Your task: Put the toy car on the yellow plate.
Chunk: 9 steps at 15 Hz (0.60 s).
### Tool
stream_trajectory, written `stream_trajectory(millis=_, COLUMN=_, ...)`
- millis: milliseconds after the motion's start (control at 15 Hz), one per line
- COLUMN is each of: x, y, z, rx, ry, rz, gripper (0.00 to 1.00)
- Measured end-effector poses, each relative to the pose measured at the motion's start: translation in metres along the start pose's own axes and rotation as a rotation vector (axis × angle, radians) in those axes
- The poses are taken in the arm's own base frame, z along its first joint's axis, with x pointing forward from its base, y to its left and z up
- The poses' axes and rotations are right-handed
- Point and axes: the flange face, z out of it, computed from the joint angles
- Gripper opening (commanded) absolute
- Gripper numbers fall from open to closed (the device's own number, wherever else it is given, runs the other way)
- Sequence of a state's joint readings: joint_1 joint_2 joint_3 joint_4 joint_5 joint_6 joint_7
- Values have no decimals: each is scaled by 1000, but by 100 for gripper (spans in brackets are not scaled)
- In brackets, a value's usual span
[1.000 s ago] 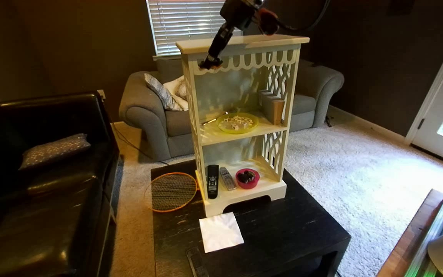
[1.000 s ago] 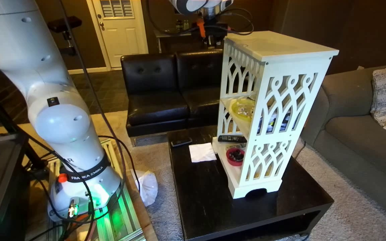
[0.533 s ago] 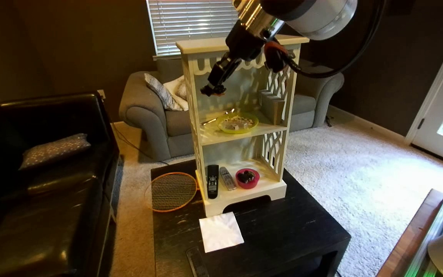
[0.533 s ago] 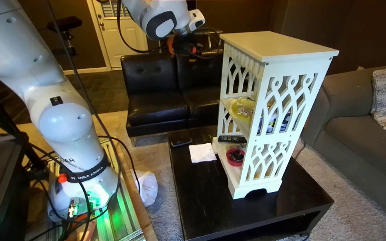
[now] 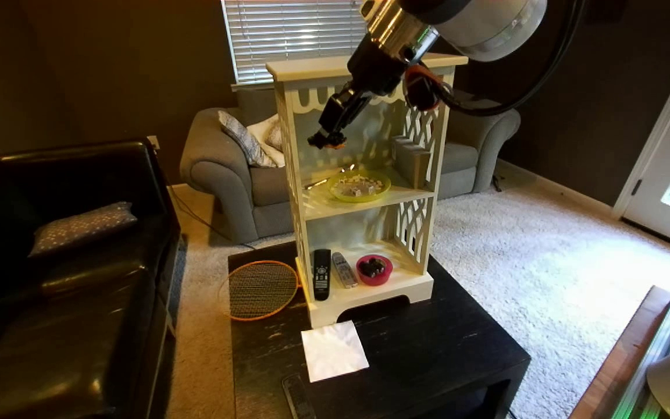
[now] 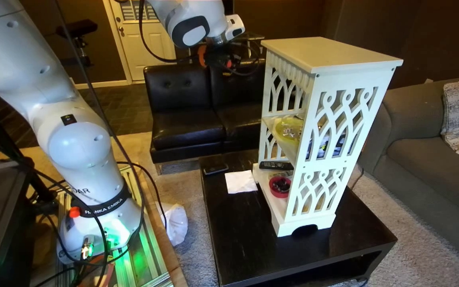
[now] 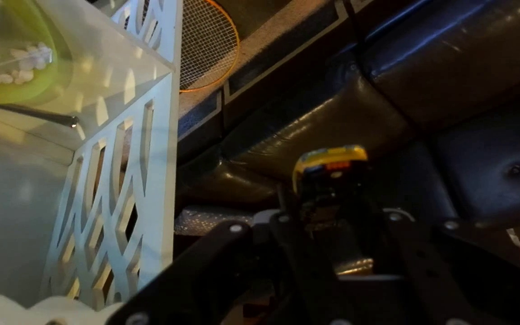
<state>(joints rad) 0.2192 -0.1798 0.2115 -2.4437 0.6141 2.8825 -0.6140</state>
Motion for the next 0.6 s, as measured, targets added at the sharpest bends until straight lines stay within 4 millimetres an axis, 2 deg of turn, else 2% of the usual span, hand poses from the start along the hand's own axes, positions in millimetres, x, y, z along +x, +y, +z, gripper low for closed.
stream_trajectory(millis=200, x=-18, y=24, z=16, rx=21, ry=-16, rz=87, gripper=8)
stream_trajectory(millis=600, x=-63, y=98, z=46, rx=-86, ry=-23, rz=251, gripper=8)
